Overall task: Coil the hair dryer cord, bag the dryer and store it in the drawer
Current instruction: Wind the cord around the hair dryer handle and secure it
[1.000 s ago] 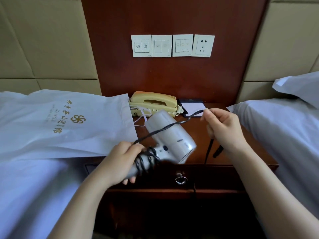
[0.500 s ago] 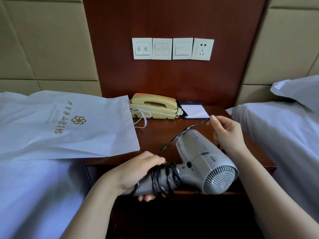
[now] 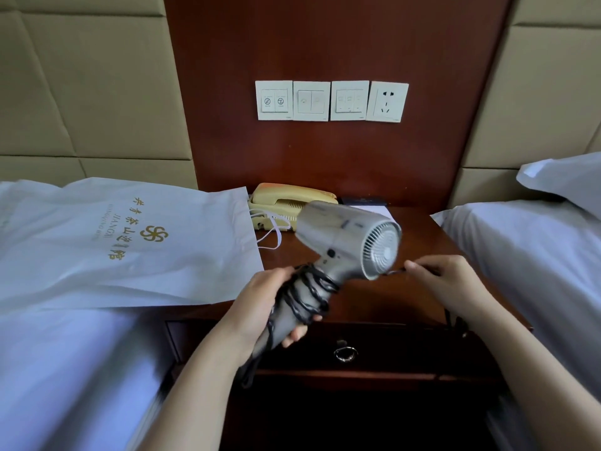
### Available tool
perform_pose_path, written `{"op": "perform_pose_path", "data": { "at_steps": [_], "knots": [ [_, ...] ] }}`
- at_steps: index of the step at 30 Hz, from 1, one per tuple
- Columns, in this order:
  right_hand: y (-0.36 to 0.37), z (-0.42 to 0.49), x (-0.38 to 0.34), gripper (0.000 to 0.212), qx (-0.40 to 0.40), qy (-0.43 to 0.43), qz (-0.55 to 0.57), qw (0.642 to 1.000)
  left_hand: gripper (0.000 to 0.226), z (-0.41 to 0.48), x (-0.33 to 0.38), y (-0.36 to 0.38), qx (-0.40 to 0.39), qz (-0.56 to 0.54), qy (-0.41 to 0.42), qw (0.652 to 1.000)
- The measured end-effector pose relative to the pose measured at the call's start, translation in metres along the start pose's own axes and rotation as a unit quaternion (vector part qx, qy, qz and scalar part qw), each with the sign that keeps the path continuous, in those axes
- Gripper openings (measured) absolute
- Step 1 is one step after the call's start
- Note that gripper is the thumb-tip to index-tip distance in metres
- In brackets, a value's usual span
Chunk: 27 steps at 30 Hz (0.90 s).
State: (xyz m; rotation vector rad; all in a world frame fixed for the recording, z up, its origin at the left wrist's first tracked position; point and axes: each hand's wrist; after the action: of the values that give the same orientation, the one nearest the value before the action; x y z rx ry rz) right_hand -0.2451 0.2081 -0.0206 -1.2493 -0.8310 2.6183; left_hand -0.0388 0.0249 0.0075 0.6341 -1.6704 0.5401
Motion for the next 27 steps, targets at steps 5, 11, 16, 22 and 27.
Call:
{"op": "perform_pose_path", "data": {
  "at_steps": [5, 11, 16, 22, 27],
  "knots": [
    [0.002, -0.013, -0.005, 0.027, -0.159, -0.048, -0.051, 0.985, 0.049, 0.024, -0.008, -0.016, 0.001, -0.101, -0.076, 0.992],
    [0.014, -0.027, -0.034, 0.025, -0.215, -0.115, -0.071, 0.967, 0.040, 0.027, -0.018, -0.023, 0.029, -0.265, -0.038, 0.963],
    [0.021, -0.035, -0.055, 0.032, -0.222, -0.191, -0.077, 0.953, 0.044, 0.031, -0.018, -0.029, 0.045, -0.296, -0.061, 0.952],
    [0.017, -0.046, -0.083, 0.036, -0.166, -0.312, -0.136, 0.925, 0.058, 0.034, -0.020, -0.031, 0.083, -0.275, -0.054, 0.956],
    [0.015, -0.049, -0.097, 0.039, -0.105, -0.385, -0.136, 0.907, 0.050, 0.036, -0.020, -0.019, 0.211, -0.150, 0.001, 0.966]
  ]
}}
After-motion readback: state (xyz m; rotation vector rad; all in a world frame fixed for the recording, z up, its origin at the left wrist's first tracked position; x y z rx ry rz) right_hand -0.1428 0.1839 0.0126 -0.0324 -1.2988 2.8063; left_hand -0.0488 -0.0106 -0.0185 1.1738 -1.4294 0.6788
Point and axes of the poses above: each hand's wrist, its own z-axis towards the middle knuckle, its own y-axis out of the palm, x = y × z, and after that the axes turned 10 degrees about x, right-handed
